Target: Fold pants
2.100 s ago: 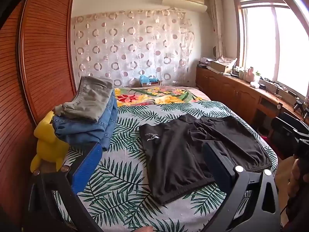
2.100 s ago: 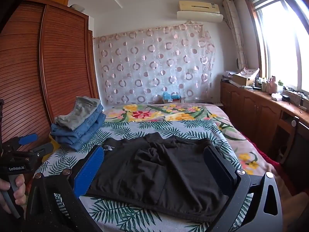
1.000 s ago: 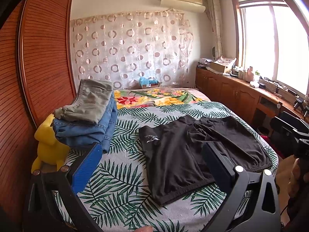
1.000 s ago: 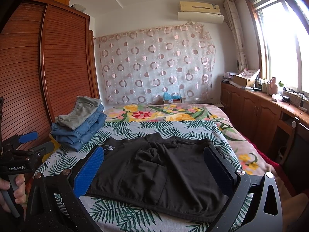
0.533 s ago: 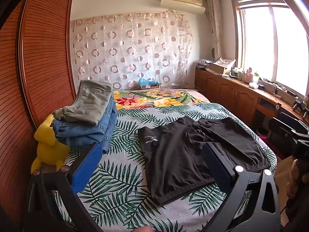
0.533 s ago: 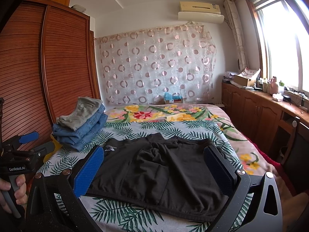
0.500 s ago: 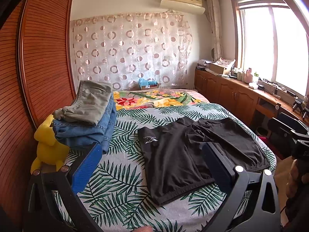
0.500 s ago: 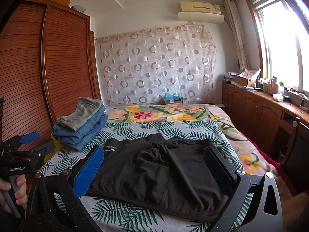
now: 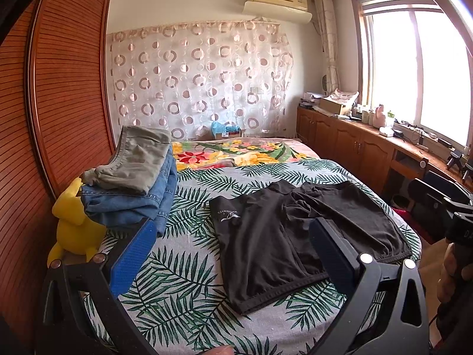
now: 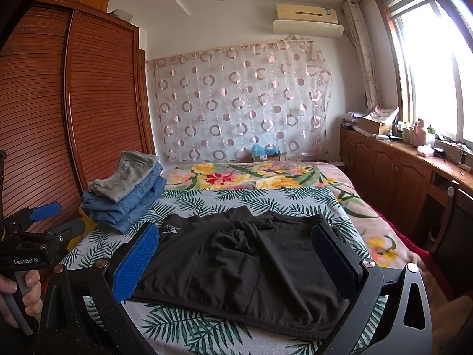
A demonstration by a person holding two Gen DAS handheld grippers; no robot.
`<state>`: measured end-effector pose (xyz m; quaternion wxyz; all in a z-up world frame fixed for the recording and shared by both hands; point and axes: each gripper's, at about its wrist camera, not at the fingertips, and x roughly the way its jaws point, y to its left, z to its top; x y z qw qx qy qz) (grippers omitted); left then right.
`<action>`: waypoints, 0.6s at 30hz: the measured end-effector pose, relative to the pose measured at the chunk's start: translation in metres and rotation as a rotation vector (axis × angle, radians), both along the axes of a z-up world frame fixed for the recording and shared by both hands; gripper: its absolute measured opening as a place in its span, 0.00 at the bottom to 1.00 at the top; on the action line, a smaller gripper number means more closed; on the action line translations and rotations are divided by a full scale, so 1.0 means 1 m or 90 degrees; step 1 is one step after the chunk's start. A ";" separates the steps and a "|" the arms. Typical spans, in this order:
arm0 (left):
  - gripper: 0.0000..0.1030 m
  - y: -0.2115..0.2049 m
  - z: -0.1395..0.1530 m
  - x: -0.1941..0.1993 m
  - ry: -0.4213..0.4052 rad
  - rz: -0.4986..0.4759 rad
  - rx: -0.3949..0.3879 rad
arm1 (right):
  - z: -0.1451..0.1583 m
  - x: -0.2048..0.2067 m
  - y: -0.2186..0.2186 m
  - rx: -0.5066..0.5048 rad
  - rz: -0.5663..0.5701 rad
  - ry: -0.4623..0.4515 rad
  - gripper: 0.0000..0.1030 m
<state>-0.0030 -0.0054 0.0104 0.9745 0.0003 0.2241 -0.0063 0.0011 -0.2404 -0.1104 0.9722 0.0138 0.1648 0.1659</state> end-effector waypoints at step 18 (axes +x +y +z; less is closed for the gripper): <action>1.00 -0.006 -0.001 0.000 0.010 -0.008 0.000 | 0.000 0.000 -0.002 0.001 -0.001 0.000 1.00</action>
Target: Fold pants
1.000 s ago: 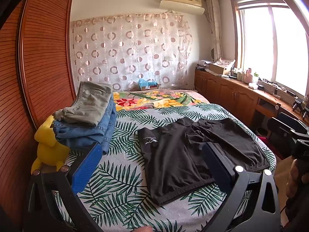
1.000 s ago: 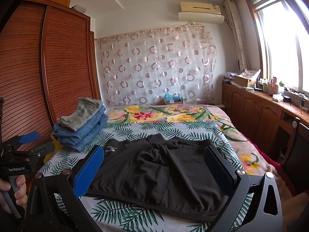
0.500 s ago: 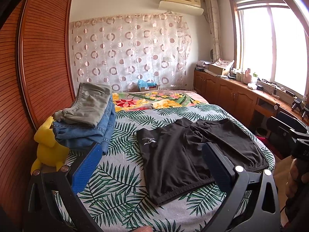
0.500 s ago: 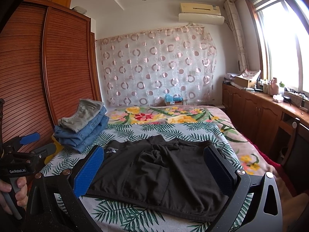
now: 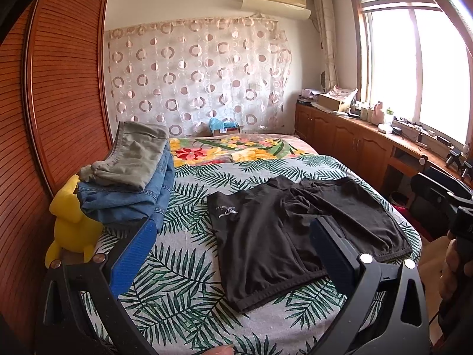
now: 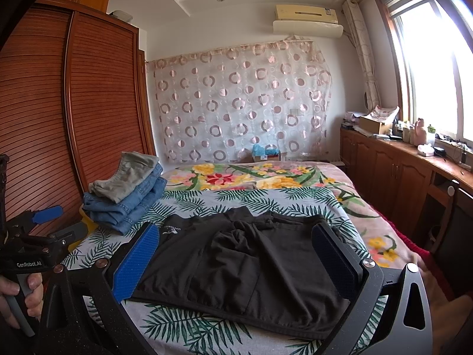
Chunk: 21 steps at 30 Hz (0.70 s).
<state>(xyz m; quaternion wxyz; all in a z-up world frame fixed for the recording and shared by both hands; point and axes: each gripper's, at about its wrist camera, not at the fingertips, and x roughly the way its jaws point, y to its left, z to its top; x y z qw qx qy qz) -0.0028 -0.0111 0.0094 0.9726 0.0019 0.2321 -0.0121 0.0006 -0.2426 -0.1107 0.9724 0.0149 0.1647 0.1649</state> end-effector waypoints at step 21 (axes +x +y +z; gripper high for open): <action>1.00 0.002 -0.043 0.026 0.069 -0.022 -0.005 | -0.015 0.029 -0.030 -0.036 -0.013 0.039 0.90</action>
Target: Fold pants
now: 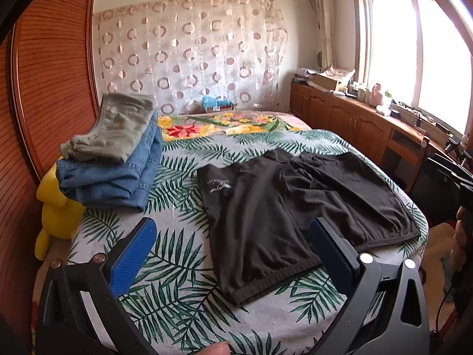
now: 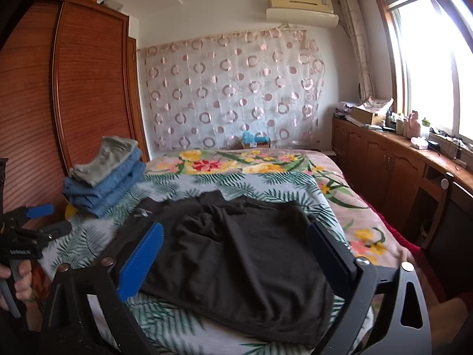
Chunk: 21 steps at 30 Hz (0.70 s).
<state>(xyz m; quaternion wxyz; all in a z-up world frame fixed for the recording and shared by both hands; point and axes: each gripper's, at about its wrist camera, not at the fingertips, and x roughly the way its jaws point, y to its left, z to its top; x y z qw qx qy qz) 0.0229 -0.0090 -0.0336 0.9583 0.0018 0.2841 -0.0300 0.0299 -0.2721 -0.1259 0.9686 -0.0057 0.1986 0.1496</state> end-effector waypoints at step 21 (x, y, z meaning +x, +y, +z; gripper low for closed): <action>1.00 0.010 -0.066 0.031 0.115 -0.024 -0.009 | -0.013 0.160 -0.034 -0.068 -0.055 0.217 0.38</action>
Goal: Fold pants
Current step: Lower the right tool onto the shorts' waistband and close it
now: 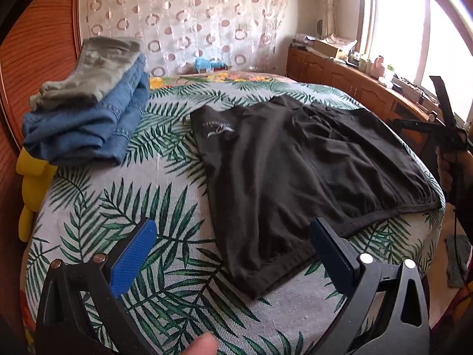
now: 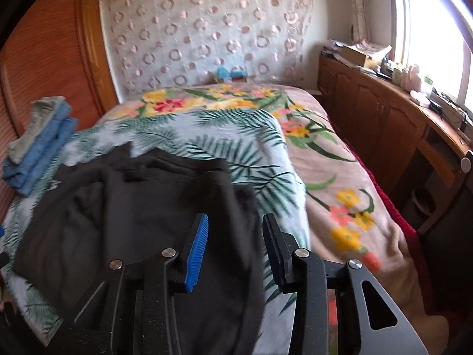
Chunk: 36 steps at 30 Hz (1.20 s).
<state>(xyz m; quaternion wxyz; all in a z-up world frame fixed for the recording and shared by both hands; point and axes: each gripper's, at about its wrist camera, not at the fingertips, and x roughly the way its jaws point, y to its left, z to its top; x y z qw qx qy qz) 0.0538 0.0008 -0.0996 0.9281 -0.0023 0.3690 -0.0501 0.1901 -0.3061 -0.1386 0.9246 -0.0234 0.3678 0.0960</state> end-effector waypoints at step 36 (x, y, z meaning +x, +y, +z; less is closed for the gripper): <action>0.89 0.012 -0.018 0.003 0.034 -0.016 -0.017 | 0.051 -0.012 0.018 -0.073 -0.032 0.019 0.11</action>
